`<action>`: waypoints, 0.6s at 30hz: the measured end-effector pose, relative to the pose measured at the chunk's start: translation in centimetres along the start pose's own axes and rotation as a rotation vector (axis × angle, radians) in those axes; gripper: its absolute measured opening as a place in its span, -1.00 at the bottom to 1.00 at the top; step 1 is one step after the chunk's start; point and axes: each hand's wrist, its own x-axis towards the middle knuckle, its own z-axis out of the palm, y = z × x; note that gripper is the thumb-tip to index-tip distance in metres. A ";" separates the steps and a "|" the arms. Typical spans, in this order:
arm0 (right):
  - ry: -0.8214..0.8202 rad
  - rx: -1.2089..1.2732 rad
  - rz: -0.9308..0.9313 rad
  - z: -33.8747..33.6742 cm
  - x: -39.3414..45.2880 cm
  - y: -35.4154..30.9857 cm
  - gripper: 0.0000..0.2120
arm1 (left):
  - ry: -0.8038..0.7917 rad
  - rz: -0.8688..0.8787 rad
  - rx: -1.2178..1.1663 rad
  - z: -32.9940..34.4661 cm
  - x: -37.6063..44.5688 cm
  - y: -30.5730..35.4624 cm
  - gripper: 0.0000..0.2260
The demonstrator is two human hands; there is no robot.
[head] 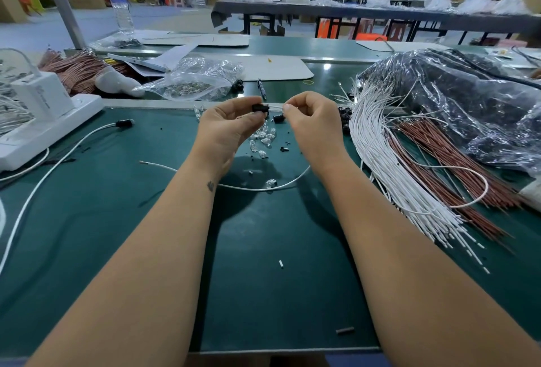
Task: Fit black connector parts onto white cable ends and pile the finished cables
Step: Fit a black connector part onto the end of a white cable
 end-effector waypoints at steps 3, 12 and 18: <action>-0.037 -0.005 0.008 0.1 -0.1 0.0 -0.83 | -0.020 -0.013 -0.007 0.1 0.0 0.0 -0.80; -0.073 -0.011 0.040 0.3 -0.1 0.2 -0.87 | -0.043 -0.019 0.050 0.1 0.0 -0.2 -0.85; -0.110 0.037 0.070 0.3 0.0 0.1 -0.78 | 0.013 -0.016 0.052 0.1 0.0 -0.2 -0.85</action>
